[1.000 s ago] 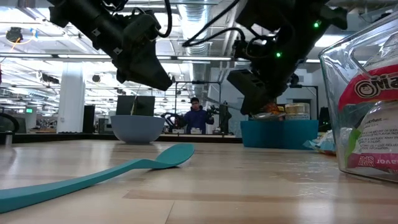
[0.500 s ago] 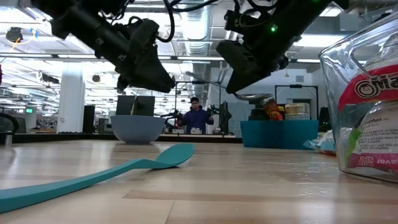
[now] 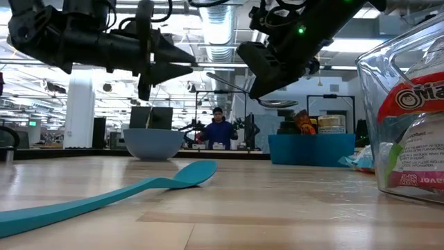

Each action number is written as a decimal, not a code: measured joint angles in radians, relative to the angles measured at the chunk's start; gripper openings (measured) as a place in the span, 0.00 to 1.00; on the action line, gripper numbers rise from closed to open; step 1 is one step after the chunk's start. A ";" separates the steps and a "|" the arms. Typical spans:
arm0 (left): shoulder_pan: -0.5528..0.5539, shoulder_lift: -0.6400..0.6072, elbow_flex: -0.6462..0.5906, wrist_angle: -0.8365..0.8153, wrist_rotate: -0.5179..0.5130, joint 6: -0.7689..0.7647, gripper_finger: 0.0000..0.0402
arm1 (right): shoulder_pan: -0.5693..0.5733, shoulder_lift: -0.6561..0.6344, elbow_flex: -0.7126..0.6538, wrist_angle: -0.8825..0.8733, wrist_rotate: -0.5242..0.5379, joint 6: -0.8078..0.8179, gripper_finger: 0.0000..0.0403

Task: Pick & Place Food Item
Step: Put the black spoon into the green bin

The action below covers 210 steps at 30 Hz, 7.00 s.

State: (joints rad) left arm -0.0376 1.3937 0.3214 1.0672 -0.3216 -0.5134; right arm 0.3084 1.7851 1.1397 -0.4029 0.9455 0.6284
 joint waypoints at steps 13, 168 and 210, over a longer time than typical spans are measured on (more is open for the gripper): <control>0.000 0.000 0.000 0.019 0.003 -0.176 0.28 | 0.015 0.000 0.000 0.135 -0.002 -0.134 0.03; -0.215 -0.556 0.529 -1.775 0.544 -0.231 0.01 | 0.107 -0.097 0.128 -0.658 0.312 0.342 0.22; -0.411 -0.238 0.530 -1.754 0.540 -0.138 0.04 | 0.096 -0.095 0.128 -0.643 0.312 0.342 0.22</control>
State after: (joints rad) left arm -0.4484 1.1553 0.8513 -0.6864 0.2180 -0.6510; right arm 0.4042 1.6897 1.2678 -1.0464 1.2575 0.9699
